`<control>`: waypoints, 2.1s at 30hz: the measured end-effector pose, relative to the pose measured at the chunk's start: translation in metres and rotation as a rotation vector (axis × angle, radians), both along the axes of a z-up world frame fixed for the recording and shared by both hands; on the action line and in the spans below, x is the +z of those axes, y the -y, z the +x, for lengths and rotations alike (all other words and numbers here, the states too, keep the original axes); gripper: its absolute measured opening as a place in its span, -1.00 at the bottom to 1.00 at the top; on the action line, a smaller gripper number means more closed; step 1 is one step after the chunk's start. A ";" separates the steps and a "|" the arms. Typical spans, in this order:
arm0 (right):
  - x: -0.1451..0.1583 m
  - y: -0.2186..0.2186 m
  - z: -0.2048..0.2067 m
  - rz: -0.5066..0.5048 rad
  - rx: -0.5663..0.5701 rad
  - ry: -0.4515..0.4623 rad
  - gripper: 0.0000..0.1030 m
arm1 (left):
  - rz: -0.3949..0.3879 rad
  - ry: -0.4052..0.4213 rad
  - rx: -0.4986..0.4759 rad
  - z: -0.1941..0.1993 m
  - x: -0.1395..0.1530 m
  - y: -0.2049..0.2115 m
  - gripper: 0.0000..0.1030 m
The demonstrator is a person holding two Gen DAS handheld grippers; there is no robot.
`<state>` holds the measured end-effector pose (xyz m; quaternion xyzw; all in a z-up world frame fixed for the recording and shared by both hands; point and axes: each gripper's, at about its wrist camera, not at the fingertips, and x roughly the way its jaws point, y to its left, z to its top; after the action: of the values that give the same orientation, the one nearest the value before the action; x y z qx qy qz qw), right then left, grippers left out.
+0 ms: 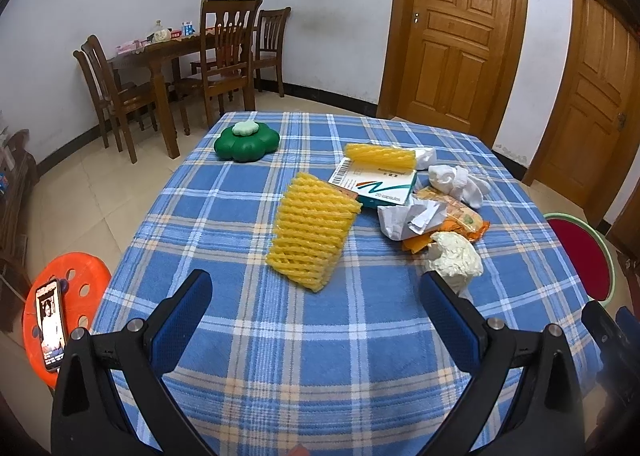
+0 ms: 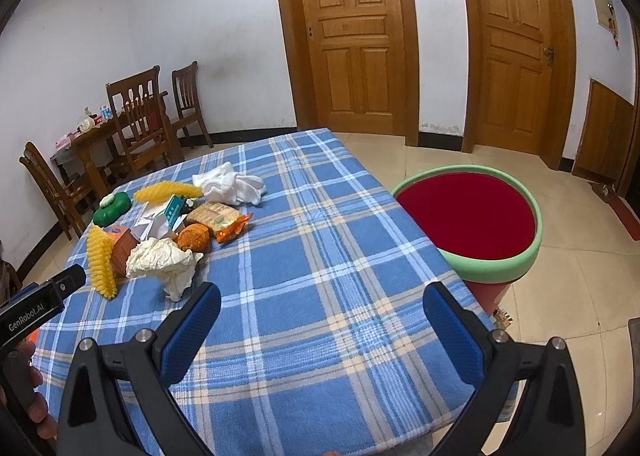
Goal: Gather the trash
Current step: 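Grasp the yellow foam net with the left gripper while the right gripper grasps crumpled white paper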
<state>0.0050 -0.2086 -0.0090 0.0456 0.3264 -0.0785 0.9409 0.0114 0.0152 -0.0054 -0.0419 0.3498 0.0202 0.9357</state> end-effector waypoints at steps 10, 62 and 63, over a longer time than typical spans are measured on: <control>0.001 0.002 0.026 0.041 0.049 -0.037 1.00 | 0.021 -0.021 0.008 0.024 -0.001 -0.010 0.98; -0.045 -0.091 0.109 0.092 0.278 -0.237 0.87 | -0.204 -0.037 -0.247 0.073 -0.009 -0.057 -0.39; -0.045 -0.092 0.108 0.095 0.278 -0.235 0.70 | -0.205 -0.035 -0.260 0.075 -0.008 -0.056 -0.39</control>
<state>0.1131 -0.1163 -0.0538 0.0350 0.4407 0.0631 0.8947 0.0863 0.0715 -0.0138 -0.0912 0.3685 -0.1362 0.9150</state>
